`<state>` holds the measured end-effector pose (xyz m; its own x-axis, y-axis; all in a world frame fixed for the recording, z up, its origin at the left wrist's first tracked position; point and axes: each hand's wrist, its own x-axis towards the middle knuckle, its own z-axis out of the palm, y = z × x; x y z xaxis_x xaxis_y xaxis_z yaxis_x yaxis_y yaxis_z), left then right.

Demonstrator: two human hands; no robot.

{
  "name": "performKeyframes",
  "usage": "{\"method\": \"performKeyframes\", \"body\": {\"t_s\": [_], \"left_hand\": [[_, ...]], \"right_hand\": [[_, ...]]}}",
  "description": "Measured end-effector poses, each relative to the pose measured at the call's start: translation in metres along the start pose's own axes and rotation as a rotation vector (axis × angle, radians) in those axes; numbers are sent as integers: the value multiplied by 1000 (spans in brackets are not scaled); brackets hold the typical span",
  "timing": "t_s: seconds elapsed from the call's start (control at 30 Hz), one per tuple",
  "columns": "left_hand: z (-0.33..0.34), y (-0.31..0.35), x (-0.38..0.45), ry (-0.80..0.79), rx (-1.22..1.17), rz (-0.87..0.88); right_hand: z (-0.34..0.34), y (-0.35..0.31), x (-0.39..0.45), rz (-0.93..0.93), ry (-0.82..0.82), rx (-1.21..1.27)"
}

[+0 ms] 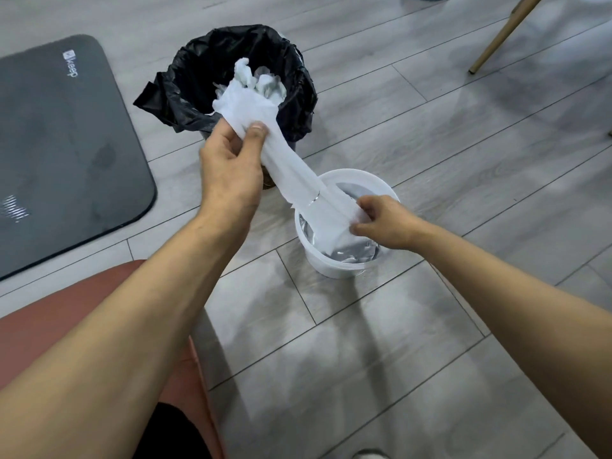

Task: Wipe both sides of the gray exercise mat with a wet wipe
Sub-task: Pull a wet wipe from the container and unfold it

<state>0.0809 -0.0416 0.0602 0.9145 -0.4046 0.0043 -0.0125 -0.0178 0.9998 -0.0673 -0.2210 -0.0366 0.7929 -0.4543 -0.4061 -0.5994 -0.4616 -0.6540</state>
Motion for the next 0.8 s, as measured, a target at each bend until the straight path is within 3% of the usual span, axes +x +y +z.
{"method": "performKeyframes", "body": {"t_s": [0.13, 0.3, 0.43, 0.53, 0.67, 0.8], "left_hand": [[-5, 8, -3, -14, 116, 139], [-11, -4, -1, -3, 141, 78], [-10, -9, -3, -4, 260, 54], [-7, -14, -6, 15, 301, 23], [-6, -5, -12, 9, 335, 99], [-15, 5, -12, 40, 314, 148]], "right_hand": [[-3, 5, -5, 20, 20, -5], [-9, -5, -8, -51, -78, 314], [-10, -20, -11, -154, -143, 339], [-9, -28, -10, -193, -60, 262], [-6, -30, 0, -172, 58, -154], [-11, -17, 13, -74, 203, -365]]}}
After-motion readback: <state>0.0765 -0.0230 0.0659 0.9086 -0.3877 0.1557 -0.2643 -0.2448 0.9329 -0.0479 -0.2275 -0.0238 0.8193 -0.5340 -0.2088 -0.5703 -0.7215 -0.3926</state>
